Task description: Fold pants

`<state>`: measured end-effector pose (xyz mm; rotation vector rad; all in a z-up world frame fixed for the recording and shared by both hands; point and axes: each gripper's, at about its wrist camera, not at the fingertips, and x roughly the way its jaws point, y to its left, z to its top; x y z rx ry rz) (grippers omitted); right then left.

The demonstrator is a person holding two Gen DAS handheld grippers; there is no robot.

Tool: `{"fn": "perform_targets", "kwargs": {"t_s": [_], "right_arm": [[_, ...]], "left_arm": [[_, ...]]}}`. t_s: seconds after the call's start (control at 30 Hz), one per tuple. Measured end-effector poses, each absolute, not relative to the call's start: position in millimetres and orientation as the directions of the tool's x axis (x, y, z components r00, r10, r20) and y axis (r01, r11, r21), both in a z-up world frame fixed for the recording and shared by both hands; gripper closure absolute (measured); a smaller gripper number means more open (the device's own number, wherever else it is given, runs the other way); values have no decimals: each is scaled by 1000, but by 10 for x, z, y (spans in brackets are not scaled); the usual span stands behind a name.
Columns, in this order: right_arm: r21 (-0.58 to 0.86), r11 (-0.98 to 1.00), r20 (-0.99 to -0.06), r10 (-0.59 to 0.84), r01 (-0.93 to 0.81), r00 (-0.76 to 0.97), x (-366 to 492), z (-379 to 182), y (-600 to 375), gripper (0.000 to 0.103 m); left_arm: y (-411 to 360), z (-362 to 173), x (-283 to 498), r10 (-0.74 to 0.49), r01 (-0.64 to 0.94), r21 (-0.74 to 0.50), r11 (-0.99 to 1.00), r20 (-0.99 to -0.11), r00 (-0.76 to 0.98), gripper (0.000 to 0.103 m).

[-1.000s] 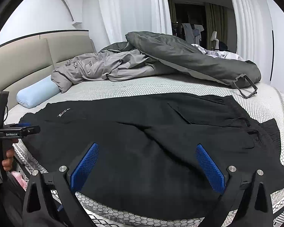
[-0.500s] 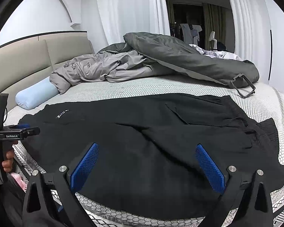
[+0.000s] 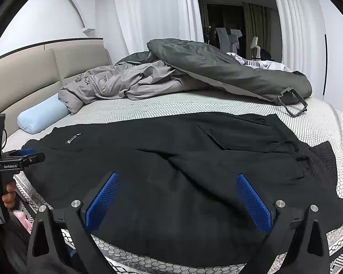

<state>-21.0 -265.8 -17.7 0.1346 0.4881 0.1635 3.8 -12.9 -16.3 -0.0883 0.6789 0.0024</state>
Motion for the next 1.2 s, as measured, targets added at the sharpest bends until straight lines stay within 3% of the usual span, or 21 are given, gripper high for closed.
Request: {"fn": "perform_targets", "kwargs": {"t_s": [0.57, 0.87, 1.2], "right_arm": [[182, 978, -470, 179, -103, 865, -142, -225, -2687, 0], [178, 979, -469, 177, -104, 865, -166, -224, -2717, 0], [186, 982, -485, 122, -35, 866, -216, -280, -3020, 0]], "left_arm": [[105, -203, 99, -41, -75, -158, 985, -625, 780, 1], [191, -102, 33, 14, -88, -97, 991, -590, 807, 1], [796, 52, -327, 158, -230, -67, 971, -546, 823, 1]]}}
